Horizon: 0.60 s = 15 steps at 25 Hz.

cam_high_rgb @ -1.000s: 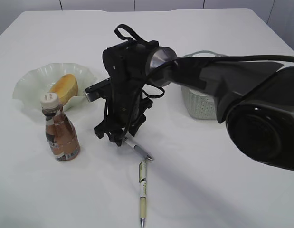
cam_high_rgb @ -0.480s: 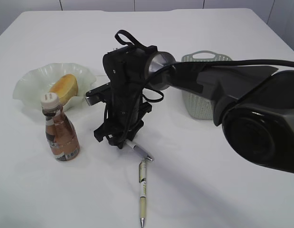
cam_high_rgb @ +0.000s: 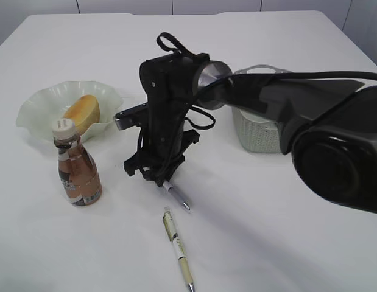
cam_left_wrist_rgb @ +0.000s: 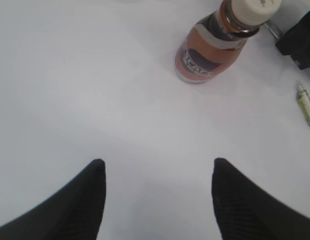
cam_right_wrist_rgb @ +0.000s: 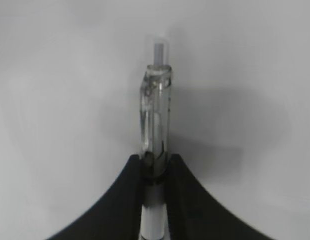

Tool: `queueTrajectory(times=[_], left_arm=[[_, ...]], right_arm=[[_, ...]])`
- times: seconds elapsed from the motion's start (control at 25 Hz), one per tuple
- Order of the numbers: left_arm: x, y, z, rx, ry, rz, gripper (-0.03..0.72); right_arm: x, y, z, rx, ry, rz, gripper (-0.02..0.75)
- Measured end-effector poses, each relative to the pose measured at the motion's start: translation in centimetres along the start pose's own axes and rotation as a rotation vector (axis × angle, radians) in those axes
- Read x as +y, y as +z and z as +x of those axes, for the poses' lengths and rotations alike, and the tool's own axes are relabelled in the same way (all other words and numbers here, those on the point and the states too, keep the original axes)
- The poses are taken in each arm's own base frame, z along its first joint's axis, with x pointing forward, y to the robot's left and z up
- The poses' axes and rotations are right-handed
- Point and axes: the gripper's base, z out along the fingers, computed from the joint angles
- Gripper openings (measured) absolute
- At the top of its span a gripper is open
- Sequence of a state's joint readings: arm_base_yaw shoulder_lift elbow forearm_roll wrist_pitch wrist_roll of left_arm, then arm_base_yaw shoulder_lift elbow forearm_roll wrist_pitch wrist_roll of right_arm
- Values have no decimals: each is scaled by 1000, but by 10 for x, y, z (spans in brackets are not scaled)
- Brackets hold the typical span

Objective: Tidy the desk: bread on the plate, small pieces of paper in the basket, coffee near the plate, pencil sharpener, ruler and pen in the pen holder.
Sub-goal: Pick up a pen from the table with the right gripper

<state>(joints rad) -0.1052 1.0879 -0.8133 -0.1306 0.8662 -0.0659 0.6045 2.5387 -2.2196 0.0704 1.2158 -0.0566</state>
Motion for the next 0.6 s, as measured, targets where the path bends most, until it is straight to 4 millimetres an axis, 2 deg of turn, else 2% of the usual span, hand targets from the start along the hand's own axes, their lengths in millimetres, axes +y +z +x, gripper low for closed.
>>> queueTrajectory(times=[0.12,0.36,0.48,0.6], left_arm=[[0,0,0,0,0,0,486],[0,0,0,0,0,0,486],[0,0,0,0,0,0,486],[0,0,0,0,0,0,486]], right_arm=[[-11,-20,-1,-38,30,-11,95],[-40,-94,1,-177,90,-4,94],[-49,-127,10,-226,114,1,94],[-47,-142,25,-211,120,-2,94]])
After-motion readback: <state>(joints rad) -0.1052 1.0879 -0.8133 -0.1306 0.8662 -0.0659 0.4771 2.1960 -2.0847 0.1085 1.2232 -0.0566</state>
